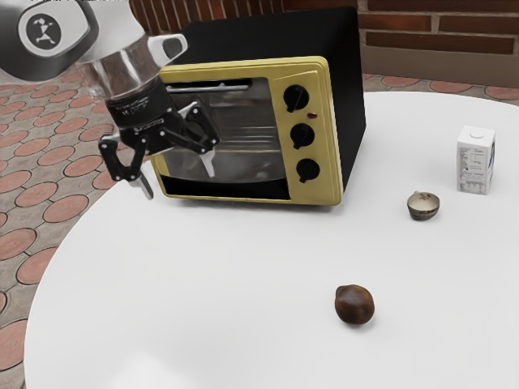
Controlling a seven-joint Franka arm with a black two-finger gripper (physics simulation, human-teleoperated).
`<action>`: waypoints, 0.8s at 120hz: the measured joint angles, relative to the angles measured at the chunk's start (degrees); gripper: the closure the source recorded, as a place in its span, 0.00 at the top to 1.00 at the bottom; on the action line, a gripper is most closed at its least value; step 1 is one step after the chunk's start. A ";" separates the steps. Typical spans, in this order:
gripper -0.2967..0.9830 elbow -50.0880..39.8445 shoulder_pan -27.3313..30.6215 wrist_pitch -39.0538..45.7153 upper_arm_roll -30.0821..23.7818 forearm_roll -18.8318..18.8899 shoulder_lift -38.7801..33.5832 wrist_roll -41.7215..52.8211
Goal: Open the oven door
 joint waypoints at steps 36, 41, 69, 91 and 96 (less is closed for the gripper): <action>0.77 2.63 3.89 -0.45 0.68 0.02 5.01 -29.26; 0.77 8.38 5.07 0.58 0.96 0.07 8.71 -32.02; 0.77 16.13 10.41 14.63 1.06 -0.67 15.95 -43.83; 0.77 20.97 14.44 23.28 0.60 -1.16 21.83 -48.94; 0.77 21.91 14.89 24.96 0.56 -1.57 22.90 -49.84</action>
